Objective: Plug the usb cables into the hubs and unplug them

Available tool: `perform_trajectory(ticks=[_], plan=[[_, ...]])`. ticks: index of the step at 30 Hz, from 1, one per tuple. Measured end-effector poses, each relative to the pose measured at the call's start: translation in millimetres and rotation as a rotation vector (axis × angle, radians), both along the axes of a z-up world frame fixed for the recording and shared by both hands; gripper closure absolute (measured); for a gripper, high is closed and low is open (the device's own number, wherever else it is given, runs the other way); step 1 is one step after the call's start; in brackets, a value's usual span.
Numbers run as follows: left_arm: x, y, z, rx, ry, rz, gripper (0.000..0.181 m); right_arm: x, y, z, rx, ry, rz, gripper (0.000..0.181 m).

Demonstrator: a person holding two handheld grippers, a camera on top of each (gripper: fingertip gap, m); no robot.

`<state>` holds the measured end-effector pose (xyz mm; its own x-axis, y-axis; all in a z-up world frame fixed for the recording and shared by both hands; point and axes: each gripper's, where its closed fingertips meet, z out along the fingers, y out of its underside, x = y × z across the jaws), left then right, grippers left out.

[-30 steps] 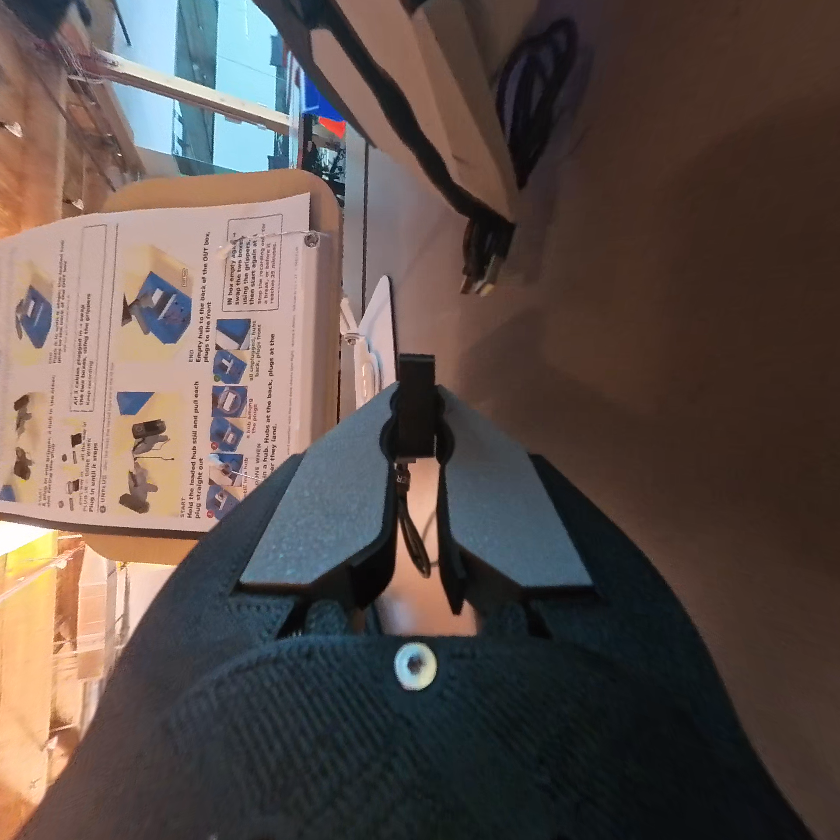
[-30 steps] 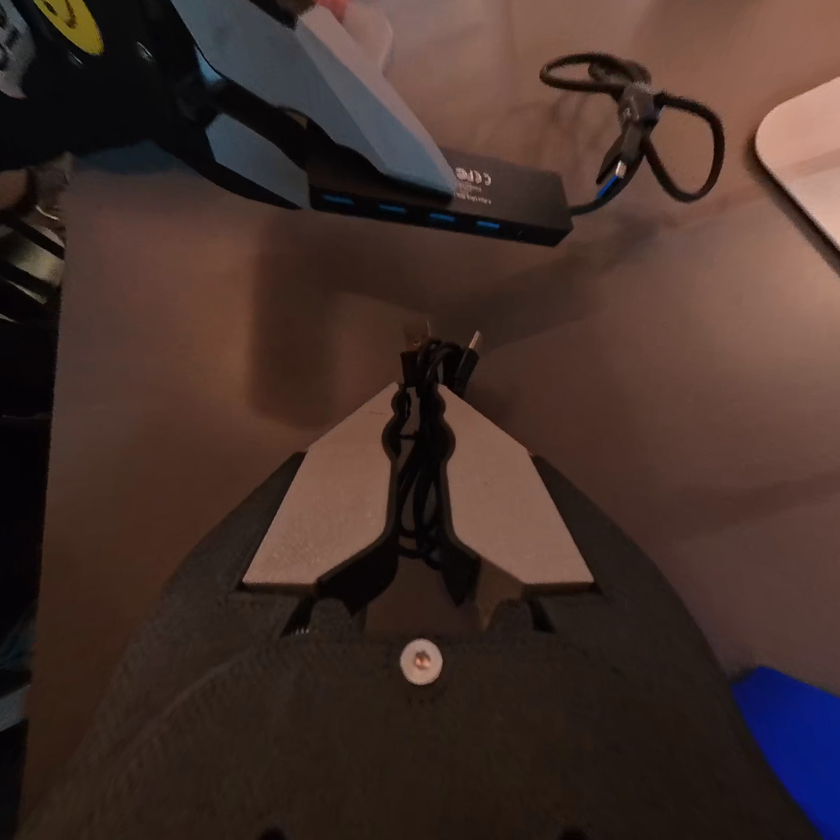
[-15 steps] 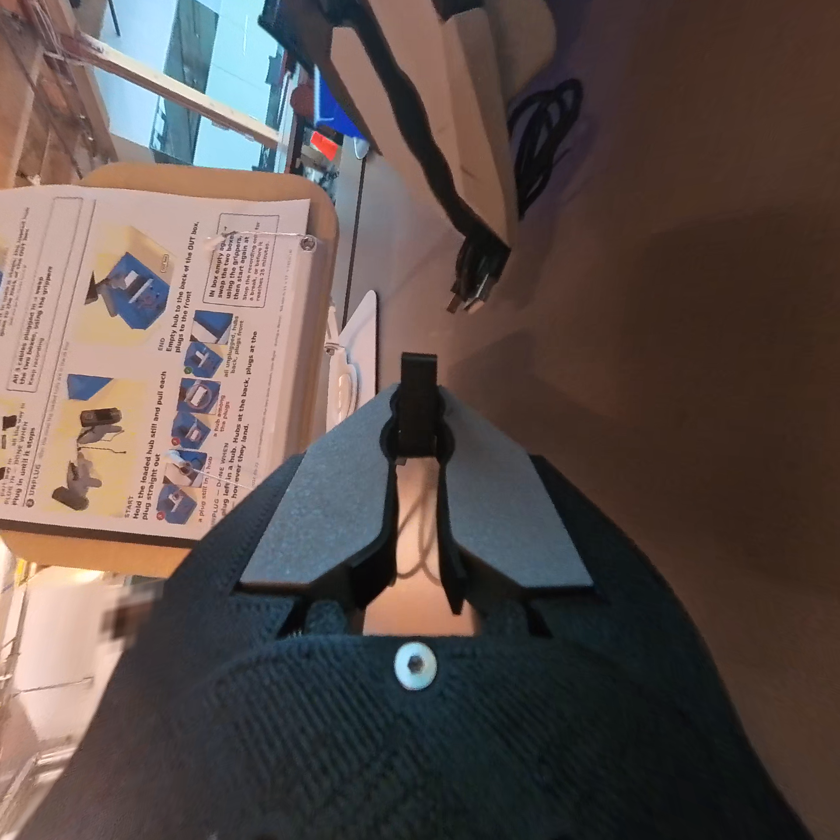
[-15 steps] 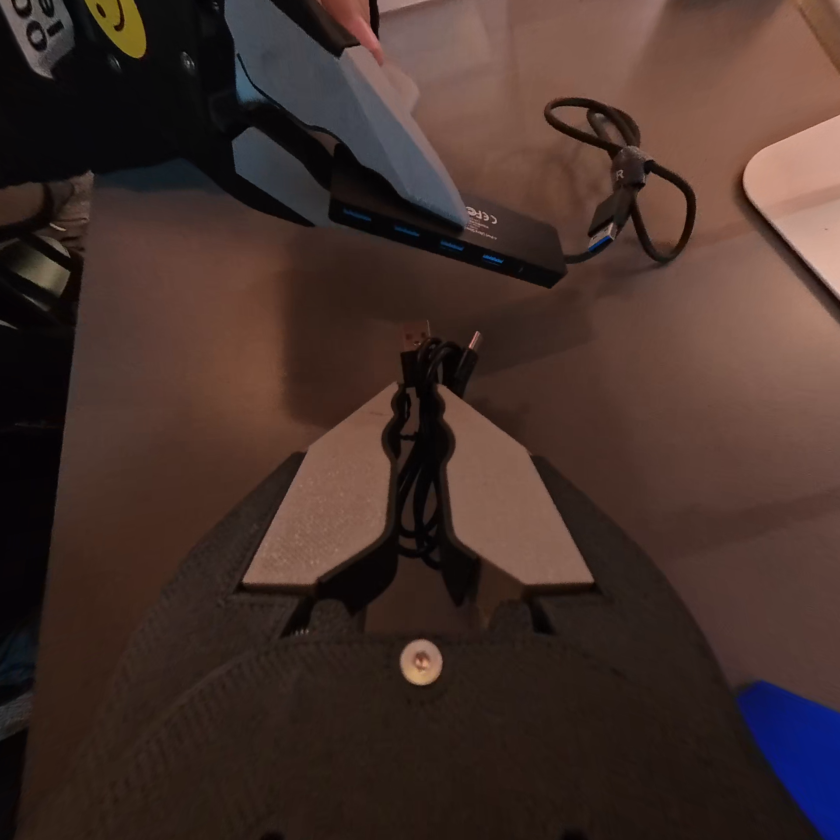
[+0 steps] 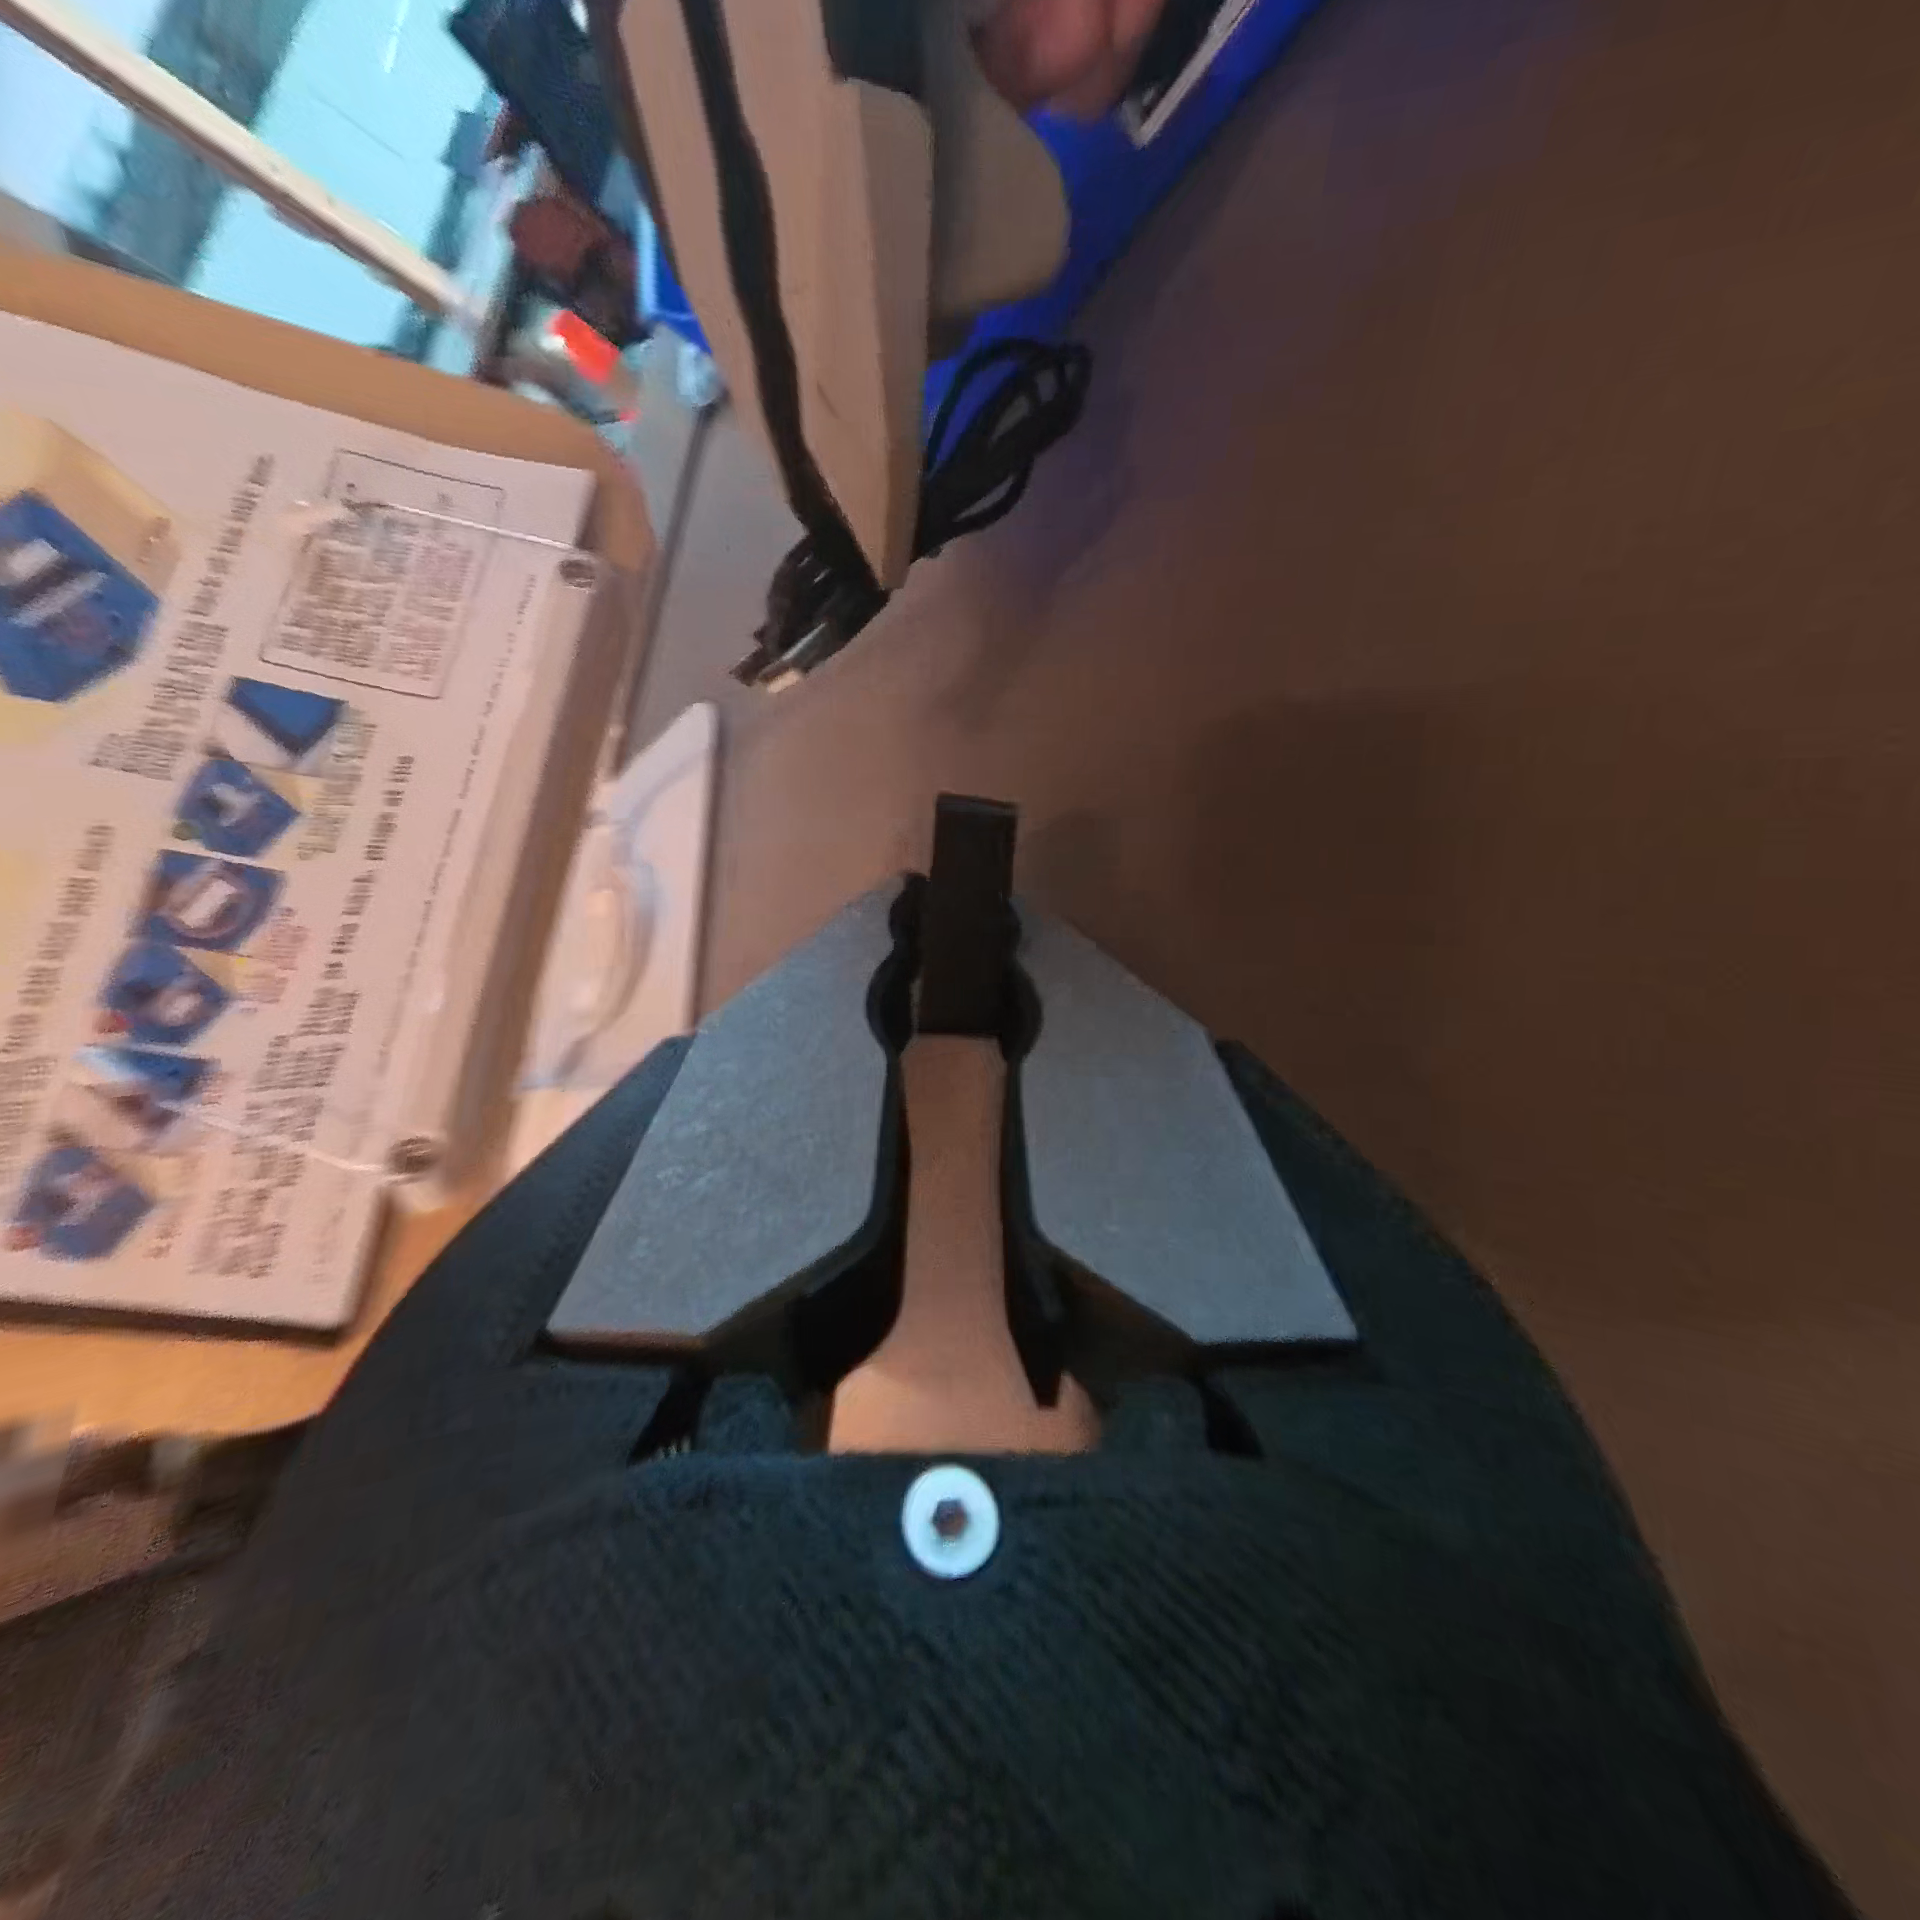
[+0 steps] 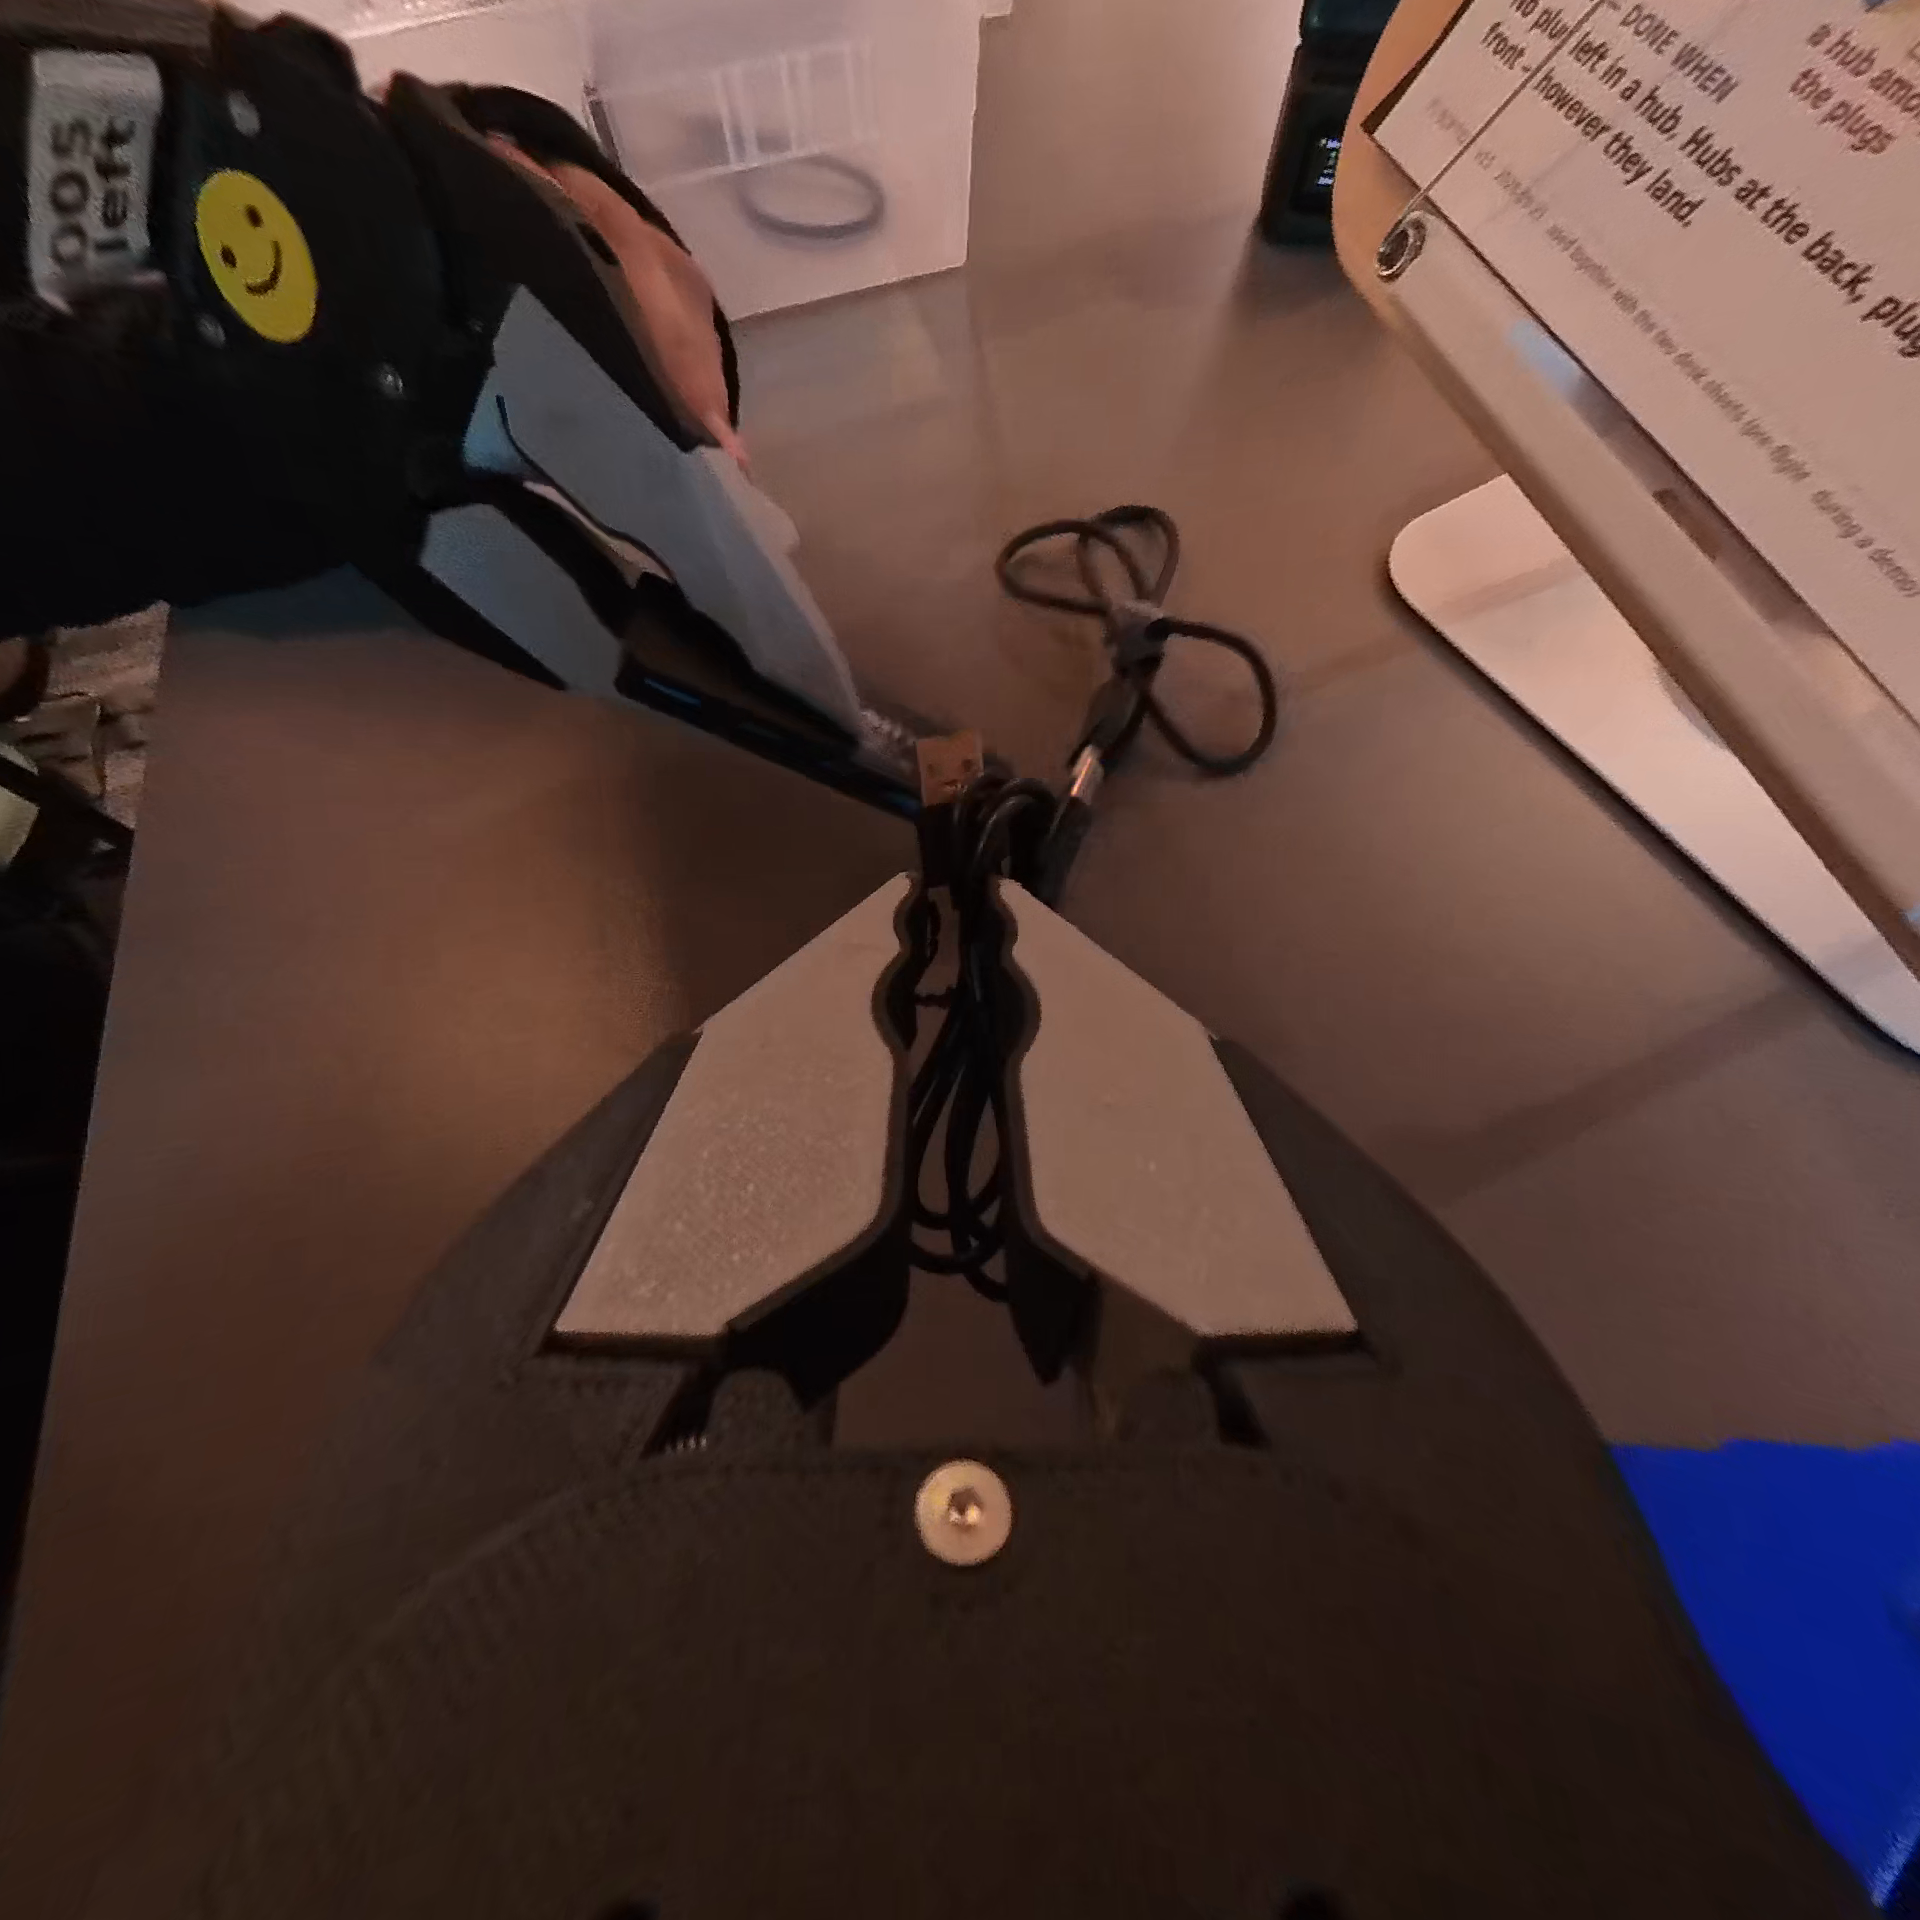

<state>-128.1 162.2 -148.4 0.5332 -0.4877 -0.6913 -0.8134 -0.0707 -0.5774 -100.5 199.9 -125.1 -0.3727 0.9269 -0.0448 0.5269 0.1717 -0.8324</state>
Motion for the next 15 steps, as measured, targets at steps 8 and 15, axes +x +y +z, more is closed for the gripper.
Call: perform_trajectory(ticks=[8,15], plan=[[20.8,-17.5,-17.9,-0.206,-0.095,-0.066,0.159,-3.6,5.9,-0.5,0.014,0.011,-0.037,0.174],[32.7,-25.7,-16.9,-0.306,-0.225,-0.104,0.147,-5.9,8.3,0.7,0.021,0.03,-0.052,0.174]])
